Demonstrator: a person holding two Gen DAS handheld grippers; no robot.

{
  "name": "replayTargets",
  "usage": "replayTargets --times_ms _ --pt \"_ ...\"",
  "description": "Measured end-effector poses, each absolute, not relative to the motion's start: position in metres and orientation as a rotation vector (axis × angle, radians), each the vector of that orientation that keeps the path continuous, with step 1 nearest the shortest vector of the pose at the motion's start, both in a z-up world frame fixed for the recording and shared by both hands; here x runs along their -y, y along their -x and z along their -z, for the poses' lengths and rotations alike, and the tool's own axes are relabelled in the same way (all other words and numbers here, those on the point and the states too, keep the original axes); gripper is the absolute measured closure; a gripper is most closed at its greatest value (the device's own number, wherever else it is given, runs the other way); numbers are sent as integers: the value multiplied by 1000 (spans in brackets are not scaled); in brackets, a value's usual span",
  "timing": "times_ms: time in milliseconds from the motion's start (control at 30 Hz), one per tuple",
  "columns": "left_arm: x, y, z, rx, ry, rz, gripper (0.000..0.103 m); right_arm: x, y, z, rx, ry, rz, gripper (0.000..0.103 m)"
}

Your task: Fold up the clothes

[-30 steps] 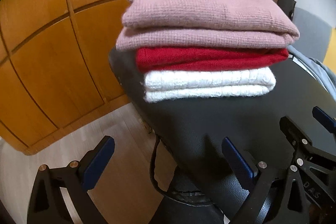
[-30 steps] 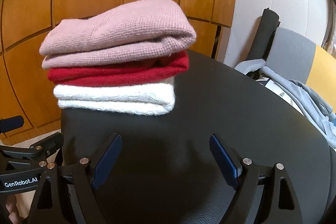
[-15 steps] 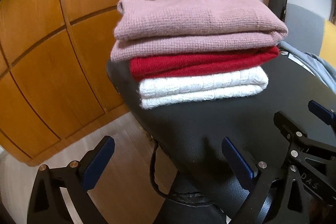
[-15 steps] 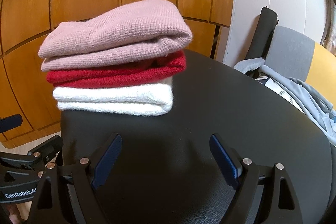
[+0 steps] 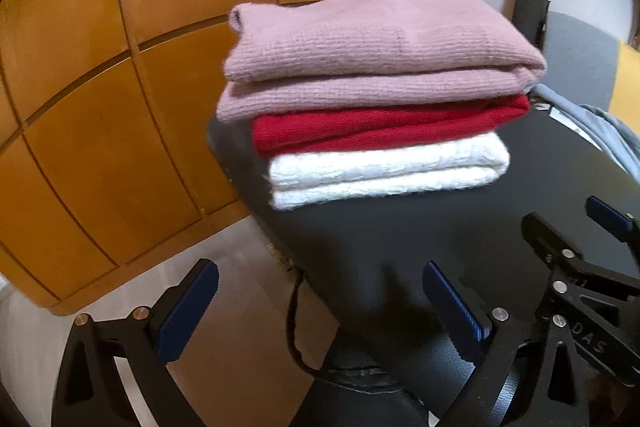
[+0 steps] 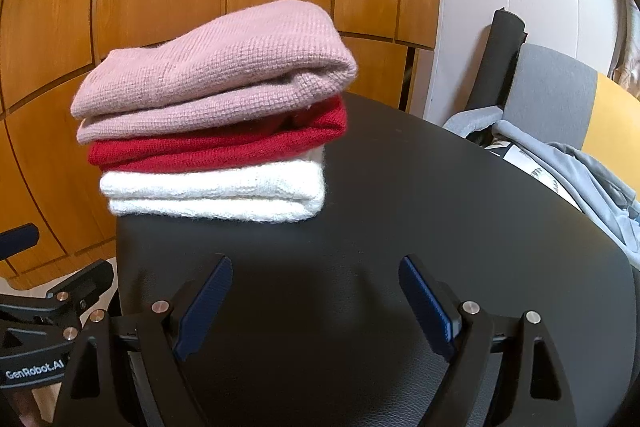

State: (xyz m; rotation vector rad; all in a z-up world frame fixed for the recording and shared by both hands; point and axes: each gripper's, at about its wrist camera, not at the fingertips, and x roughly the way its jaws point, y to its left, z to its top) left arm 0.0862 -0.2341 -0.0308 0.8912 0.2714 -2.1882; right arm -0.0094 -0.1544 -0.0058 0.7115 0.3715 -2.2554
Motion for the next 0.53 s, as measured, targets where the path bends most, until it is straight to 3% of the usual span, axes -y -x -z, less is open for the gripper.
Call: replayTargets --times_ms 533 --pt "236 -99 35 -306 -818 2183 0 151 11 6 -355 -718 2254 15"
